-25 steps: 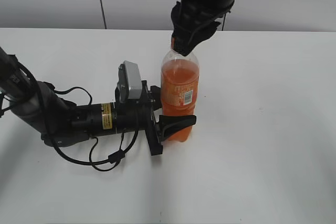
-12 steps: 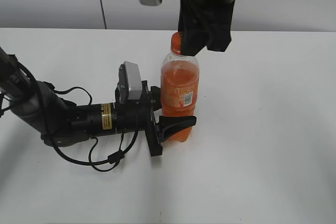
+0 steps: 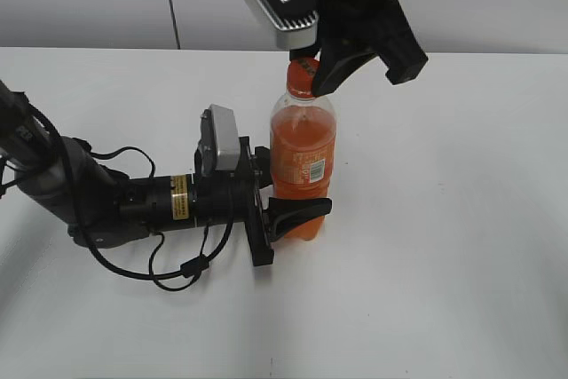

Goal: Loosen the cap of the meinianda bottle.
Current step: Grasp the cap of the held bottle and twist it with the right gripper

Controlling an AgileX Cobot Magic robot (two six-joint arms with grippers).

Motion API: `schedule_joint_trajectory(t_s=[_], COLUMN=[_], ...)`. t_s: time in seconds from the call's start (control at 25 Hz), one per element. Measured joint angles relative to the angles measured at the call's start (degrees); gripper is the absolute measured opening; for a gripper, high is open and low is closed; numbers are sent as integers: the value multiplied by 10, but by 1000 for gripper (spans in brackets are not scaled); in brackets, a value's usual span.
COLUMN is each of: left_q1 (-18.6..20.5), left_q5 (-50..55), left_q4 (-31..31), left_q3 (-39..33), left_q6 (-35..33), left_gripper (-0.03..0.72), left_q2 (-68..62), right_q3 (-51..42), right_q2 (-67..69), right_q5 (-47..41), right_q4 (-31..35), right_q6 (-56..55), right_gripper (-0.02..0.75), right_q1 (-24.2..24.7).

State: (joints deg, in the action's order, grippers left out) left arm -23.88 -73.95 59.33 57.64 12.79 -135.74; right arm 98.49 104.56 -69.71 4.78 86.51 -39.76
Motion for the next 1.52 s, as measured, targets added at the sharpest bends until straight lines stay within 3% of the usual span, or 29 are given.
schedule_joint_trajectory(t_s=[0.2,0.6,0.68,0.84,1.08,1.28,1.52], left_q1=[0,0,0,0,0,0,0], left_q5=[0,0,0,0,0,1,1], left_q4=[1,1,1,-8,-15,-21,-25], left_q3=[0,0,0,0,0,0,0], left_q6=[-2,-2,-2,3,14,18,22], left_gripper=[396,395,395,395,395,395,395], left_q2=[0,0,0,0,0,0,-1], right_q3=[0,0,0,-1,-1,6,31], right_q2=[-1,-1,-1,0,-17,-40,-42], right_q5=[0,-1,-1,-1,-1,-1,-1], right_q4=[2,2,3,15,17,18,-12], right_q6=[42,19,-11,-91,-182,-339,-698], right_gripper=[279,280,316,475,516,520,521], right_q1=[0,0,0,0,0,0,0])
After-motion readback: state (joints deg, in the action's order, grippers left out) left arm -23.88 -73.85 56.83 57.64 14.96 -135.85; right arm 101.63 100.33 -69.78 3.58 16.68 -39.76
